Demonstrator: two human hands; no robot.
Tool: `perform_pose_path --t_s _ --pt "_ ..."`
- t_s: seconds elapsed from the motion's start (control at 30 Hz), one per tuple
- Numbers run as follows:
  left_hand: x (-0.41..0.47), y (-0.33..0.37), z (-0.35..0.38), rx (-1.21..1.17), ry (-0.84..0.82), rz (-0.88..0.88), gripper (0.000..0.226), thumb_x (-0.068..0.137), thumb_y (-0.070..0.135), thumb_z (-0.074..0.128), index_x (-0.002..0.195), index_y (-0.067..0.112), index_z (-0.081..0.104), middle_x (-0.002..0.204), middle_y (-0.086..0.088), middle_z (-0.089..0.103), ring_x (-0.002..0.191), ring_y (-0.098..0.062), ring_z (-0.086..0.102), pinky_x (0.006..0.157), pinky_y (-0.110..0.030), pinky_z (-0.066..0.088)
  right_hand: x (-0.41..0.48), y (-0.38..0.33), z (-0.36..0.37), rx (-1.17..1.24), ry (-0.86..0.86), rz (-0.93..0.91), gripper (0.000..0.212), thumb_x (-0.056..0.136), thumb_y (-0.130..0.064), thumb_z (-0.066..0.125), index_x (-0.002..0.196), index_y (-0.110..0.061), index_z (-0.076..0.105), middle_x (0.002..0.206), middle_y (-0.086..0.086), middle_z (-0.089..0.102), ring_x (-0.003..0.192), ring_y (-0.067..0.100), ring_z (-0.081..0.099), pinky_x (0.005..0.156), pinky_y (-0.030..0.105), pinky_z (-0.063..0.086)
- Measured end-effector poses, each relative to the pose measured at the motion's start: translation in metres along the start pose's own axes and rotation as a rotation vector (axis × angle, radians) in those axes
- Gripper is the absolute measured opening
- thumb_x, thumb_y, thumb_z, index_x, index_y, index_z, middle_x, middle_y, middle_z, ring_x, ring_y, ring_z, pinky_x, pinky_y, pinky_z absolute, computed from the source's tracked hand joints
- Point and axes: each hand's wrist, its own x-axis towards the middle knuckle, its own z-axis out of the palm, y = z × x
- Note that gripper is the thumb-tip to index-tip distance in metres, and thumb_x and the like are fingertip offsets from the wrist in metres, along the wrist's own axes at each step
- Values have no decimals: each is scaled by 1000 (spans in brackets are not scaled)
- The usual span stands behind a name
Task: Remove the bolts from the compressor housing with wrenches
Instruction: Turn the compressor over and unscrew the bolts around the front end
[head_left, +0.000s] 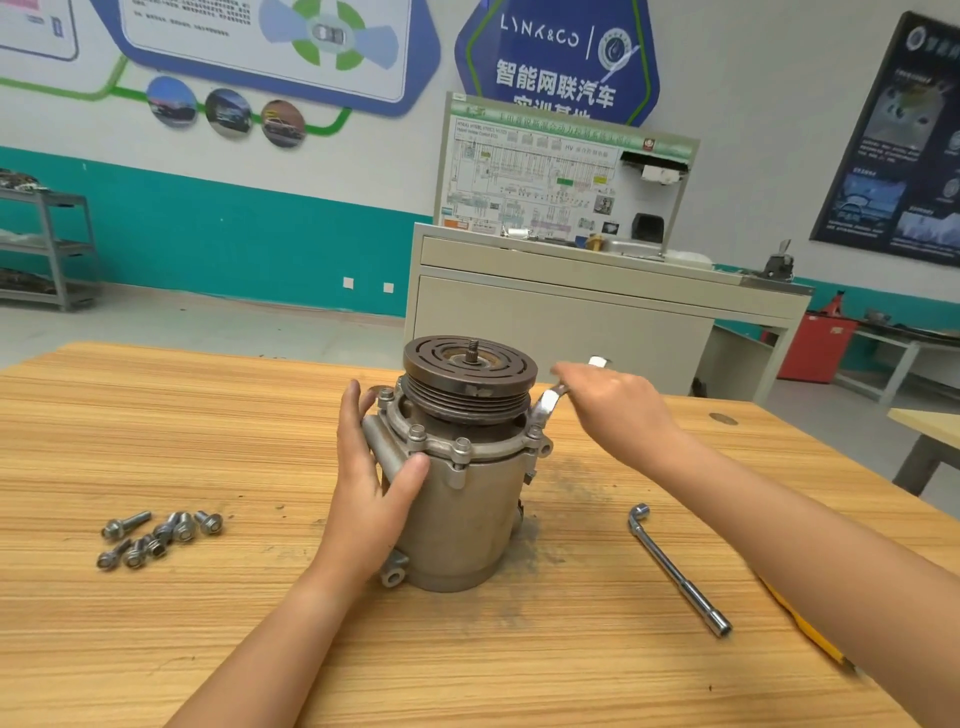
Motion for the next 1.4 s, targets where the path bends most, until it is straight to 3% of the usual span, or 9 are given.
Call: perform_pose_path --t_s 0.17,0.3,0.4,0.6,0.8,1.0,1.1,1.2,1.4 --pt "5 -5 -10 152 -10 82 81 65 45 74 125 60 23 126 44 29 118 23 33 84 1 35 -42 7 -18 534 149 463 31 97 -18 38 128 -12 40 71 5 61 65 21 62 61 40 52" --pt "6 -6 -11 141 -10 63 88 66 31 81 123 63 22 133 25 35 127 -7 40 99 -22 38 -73 6 -43 448 27 346 26 96 -20 41 121 -18 48 60 2 55 55 21 55 55 44 46" --pt "2 3 -10 139 2 37 89 53 53 73 119 70 16 143 11 33 133 -16 35 108 -38 34 -82 6 -60 369 -50 305 30 95 -22 42 124 -25 49 64 -1 58 59 19 54 57 42 45" --pt "-10 8 16 245 71 110 95 55 57 73 124 66 8 118 37 23 106 37 13 85 2 21 -84 -11 -75 48 -241 309 39 98 -29 31 136 -36 28 74 -5 58 70 18 55 58 31 45" --pt "-11 8 21 332 104 137 105 58 51 77 130 59 2 122 18 21 107 19 17 95 -25 27 -70 -28 -75 -155 -349 265 50 93 -10 36 138 -28 25 62 -6 41 54 13 41 44 27 32" --pt "-10 9 17 366 86 155 100 60 59 75 135 55 8 121 19 24 111 14 20 97 -29 29 -58 -52 -87 -391 -495 179 64 85 3 41 143 -7 16 58 -1 29 45 15 26 38 27 19" --pt "-11 7 8 314 -19 177 85 61 62 60 131 58 12 120 24 30 114 15 27 96 -16 26 -57 -55 -85 -462 -524 132 61 86 4 40 142 -2 18 56 0 28 43 16 27 36 27 20" --pt "-12 5 1 279 -69 191 81 64 60 57 133 53 16 125 46 19 118 27 20 90 2 21 -58 -41 -82 -462 -488 89 52 93 -8 35 142 -8 19 56 -3 35 44 13 32 38 24 27" --pt "-12 5 4 243 -36 173 80 63 60 57 130 63 13 121 57 15 120 27 20 92 -6 22 -45 4 -85 -303 -473 43 55 94 -15 30 143 -37 21 66 -8 47 55 9 41 45 21 32"
